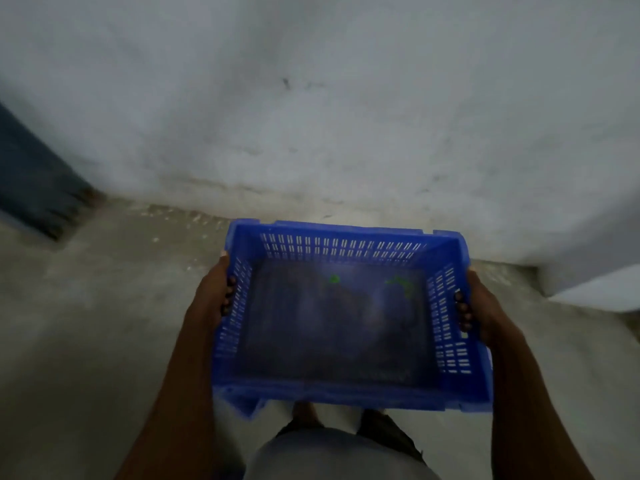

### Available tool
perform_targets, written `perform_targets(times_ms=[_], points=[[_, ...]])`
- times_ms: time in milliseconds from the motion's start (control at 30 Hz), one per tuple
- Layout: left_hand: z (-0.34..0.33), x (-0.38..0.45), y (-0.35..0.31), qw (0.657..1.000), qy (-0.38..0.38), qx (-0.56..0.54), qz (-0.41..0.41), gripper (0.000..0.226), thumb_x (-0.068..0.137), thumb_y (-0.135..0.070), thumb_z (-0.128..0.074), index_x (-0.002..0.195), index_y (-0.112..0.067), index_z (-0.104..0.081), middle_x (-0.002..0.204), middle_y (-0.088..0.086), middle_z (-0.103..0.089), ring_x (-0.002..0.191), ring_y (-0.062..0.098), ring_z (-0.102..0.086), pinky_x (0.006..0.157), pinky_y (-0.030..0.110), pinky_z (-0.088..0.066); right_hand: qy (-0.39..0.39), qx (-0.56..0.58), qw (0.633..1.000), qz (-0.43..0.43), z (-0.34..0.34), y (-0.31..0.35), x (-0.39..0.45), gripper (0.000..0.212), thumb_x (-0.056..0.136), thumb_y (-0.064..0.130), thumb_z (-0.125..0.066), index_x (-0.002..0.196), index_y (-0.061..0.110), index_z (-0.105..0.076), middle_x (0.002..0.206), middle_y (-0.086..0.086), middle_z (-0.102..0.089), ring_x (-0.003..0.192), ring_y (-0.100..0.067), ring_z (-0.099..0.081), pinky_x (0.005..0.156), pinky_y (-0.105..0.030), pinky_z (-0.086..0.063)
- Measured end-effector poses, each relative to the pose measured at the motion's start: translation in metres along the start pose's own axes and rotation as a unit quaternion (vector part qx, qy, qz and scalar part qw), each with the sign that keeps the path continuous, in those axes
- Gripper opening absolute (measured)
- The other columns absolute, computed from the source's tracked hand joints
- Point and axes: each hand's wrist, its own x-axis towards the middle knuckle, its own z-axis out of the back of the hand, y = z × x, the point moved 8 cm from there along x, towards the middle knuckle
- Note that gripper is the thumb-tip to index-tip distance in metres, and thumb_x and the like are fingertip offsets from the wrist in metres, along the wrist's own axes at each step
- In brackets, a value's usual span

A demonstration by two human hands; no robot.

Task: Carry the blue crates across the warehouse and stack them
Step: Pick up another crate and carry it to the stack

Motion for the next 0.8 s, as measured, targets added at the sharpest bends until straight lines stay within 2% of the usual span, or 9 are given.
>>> perform_targets(times_ms=[133,367,600,800], points=[[-0.099,-0.016,-0.024,0.992,0.102,0.075,-0.03,0.06,0.091,-0.076,-0.041,0.063,-0.023,-0.042,0.052,-0.003,-0.031,0.039,0.012,-0.023,0.042,0.022,-0.019,-0.079,0.092,0.992,-0.033,0.093,-0.063,-0.042,0.066,0.08,0.084,-0.045,0.07,0.019,-0.044,0.055,0.002,-0.03,0.043,-0.013,-0.023,0.04,-0.022,-0.023],[-0.268,-0.086,-0.018,0.953,0.212,0.204,-0.066,0.064,0.093,-0.075,-0.038,0.066,-0.018,-0.045,0.051,-0.001,-0.034,0.038,0.014,-0.025,0.042,0.025,-0.022,-0.193,0.201,0.959,-0.063,0.233,-0.179,-0.131,0.066,0.081,0.083,-0.044,0.074,0.017,-0.045,0.054,0.002,-0.034,0.043,-0.014,-0.028,0.038,-0.025,-0.028],[-0.438,-0.208,0.047,0.894,0.301,0.311,-0.116,0.064,0.093,-0.076,-0.037,0.069,-0.018,-0.046,0.053,-0.001,-0.034,0.041,0.015,-0.025,0.041,0.024,-0.025,-0.285,0.282,0.914,-0.067,0.366,-0.313,-0.236,0.067,0.081,0.083,-0.043,0.074,0.017,-0.043,0.057,0.001,-0.034,0.043,-0.013,-0.028,0.039,-0.026,-0.031],[-0.573,-0.33,0.134,0.833,0.394,0.371,-0.113,0.062,0.096,-0.073,-0.032,0.071,-0.018,-0.044,0.055,-0.002,-0.033,0.038,0.013,-0.023,0.04,0.022,-0.024,-0.354,0.339,0.868,-0.078,0.478,-0.413,-0.33,0.064,0.087,0.079,-0.039,0.072,0.017,-0.042,0.057,0.001,-0.033,0.043,-0.013,-0.027,0.038,-0.025,-0.03]])
